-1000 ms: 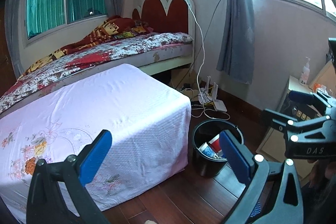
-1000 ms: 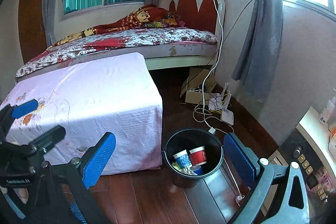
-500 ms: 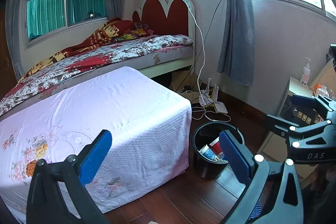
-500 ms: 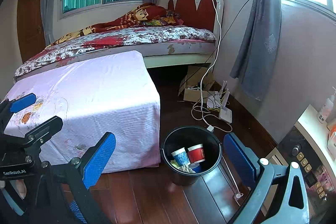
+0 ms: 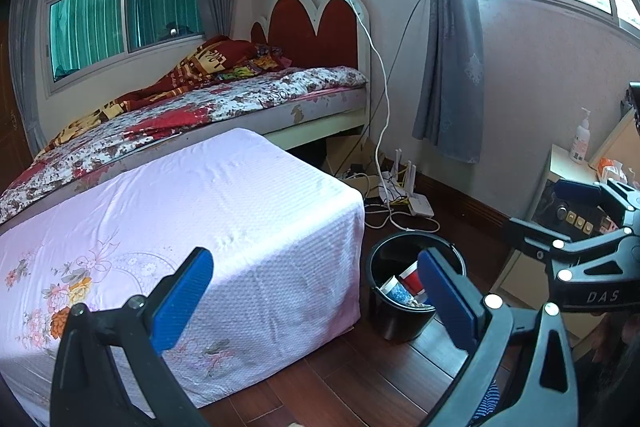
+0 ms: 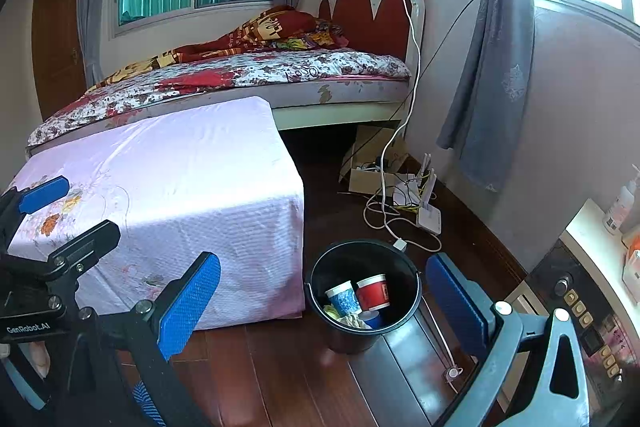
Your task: Collect trash
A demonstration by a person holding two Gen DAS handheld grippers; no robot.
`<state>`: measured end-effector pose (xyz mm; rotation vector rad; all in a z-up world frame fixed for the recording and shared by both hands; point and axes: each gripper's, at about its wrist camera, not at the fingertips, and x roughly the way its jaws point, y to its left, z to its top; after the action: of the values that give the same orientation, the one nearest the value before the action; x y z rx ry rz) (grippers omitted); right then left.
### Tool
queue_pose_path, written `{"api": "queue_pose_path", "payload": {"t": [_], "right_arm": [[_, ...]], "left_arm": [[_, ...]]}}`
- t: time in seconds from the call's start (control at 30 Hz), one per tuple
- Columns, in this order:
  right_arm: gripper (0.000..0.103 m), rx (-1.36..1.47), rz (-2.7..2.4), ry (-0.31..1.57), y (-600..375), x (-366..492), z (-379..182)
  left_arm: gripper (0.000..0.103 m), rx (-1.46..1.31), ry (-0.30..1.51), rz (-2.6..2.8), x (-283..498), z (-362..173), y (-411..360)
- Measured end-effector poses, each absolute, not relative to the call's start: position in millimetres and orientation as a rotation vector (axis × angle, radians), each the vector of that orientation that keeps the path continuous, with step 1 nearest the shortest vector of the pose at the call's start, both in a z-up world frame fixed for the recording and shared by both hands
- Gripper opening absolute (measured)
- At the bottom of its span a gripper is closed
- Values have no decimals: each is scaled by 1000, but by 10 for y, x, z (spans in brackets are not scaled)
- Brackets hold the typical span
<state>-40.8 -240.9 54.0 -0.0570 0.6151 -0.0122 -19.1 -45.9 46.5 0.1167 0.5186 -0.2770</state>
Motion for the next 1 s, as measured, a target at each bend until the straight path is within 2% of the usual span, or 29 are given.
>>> {"api": "queue_pose_path", "payload": {"t": [1.0], "right_arm": [[103, -58, -14, 621, -2423, -434, 506]], "left_arm": [[102, 120, 518, -276, -183, 468, -464]]}}
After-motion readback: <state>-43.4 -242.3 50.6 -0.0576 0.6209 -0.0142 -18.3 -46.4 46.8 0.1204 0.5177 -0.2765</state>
